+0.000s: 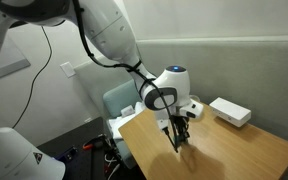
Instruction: Wipe the table with the sponge
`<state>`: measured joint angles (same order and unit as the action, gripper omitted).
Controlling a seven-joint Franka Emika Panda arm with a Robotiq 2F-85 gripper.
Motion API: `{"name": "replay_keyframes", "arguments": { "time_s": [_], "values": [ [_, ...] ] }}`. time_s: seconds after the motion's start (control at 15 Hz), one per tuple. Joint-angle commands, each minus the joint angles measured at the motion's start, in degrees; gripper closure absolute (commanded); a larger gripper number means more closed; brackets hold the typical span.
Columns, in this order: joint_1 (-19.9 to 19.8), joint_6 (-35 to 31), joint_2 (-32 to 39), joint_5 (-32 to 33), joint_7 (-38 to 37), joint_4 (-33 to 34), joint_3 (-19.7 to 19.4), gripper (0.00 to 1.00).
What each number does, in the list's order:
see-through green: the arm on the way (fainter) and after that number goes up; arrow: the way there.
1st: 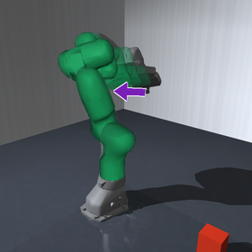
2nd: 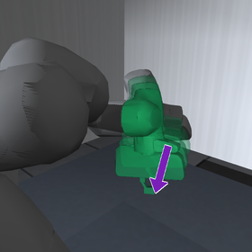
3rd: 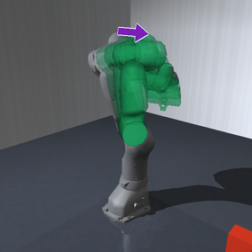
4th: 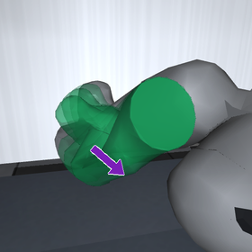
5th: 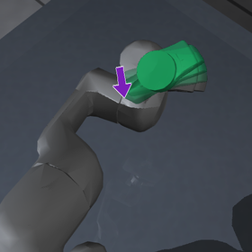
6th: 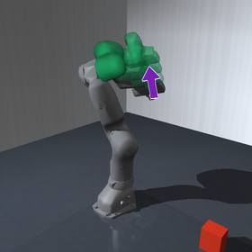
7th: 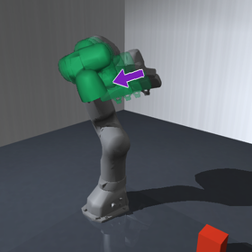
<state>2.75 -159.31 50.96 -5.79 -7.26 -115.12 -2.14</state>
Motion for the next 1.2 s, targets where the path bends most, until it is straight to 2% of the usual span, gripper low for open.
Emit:
{"name": "replay_keyframes", "arguments": {
  "time_s": [0.0,0.27,0.67,0.93,1.13],
  "values": [
    [-5.1,-1.4,1.7,-2.0,-0.5,0.4,-0.6,0.98],
    [-10.5,-0.5,2.7,-4.2,-0.4,1.8,-1.1,0.98],
    [-15.9,-0.4,2.4,-6.7,-0.8,2.6,-2.8,0.98],
    [-15.6,1.1,2.4,-6.4,-0.4,3.1,-1.3,0.98],
    [-12.6,1.3,1.8,-5.3,-0.1,1.6,0.0,0.98]
  ]
}}
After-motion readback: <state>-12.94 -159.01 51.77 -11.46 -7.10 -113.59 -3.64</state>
